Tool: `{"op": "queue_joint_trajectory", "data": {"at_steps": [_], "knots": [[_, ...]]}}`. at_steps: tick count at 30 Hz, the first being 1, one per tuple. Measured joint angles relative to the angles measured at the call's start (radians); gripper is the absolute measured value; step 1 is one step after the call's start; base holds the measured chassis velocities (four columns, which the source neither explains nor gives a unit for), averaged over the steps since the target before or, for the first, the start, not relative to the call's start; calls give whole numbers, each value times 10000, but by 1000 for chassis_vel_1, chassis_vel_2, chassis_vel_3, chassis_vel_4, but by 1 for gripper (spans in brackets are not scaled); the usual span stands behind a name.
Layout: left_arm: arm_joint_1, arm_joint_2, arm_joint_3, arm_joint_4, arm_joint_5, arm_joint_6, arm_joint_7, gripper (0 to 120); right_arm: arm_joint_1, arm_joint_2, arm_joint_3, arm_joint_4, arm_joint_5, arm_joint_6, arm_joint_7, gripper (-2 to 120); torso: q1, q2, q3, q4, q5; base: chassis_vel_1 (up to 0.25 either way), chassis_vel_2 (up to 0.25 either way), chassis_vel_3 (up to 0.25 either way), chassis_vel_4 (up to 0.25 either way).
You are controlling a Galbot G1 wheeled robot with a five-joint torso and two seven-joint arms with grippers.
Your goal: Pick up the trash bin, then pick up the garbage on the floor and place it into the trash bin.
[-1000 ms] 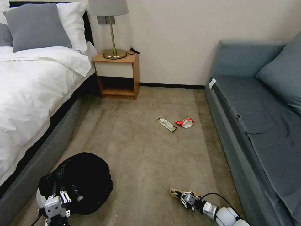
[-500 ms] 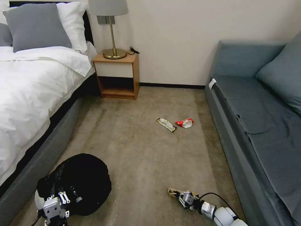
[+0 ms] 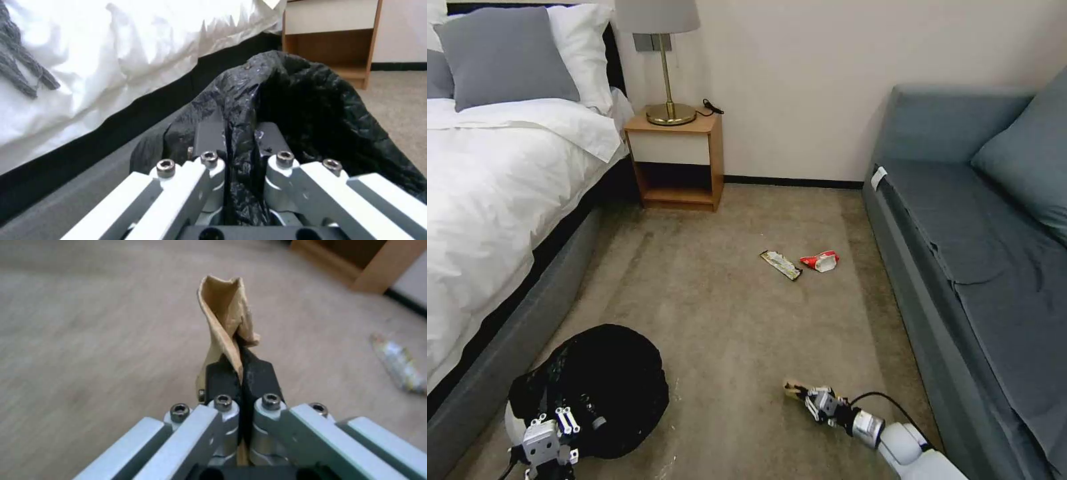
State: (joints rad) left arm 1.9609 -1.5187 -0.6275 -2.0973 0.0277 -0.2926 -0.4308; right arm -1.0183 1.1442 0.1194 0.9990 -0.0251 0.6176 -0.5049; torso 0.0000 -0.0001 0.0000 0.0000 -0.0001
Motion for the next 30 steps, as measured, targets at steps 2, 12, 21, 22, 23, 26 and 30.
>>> {"op": "queue_joint_trajectory", "data": {"at_steps": [2,12,21,22,23,26,30], "knots": [[-5,-24,49,0,39,-3,-12,6,217,-16,-52,251,154,-147,16,0,0,0,0,0,0,0,0,0,0],[-27,-83,258,28,261,-16,-41,6,1257,-57,-804,1553,972,-1065,386,0,0,0,0,0,0,0,0,0,0],[-125,-71,503,21,523,109,-102,6,2313,223,-2102,2844,1832,-1973,1012,0,0,0,0,2,-1,0,0,0,0],[-131,-64,573,13,550,124,-98,6,2369,294,-2297,3097,2002,-2085,1082,0,0,0,0,2,1,0,0,0,0],[-140,-64,654,6,586,134,-93,6,2385,318,-2538,3407,2282,-2242,1131,0,0,0,0,3,0,0,0,0,0],[-165,-78,744,0,649,140,-89,6,2364,323,-2823,3788,2666,-2402,1171,0,0,0,0,0,0,0,0,0,0],[-251,-107,889,13,697,151,-83,6,2292,441,-3326,4279,3269,-2478,1179,0,0,0,0,0,0,0,0,0,0]]}}
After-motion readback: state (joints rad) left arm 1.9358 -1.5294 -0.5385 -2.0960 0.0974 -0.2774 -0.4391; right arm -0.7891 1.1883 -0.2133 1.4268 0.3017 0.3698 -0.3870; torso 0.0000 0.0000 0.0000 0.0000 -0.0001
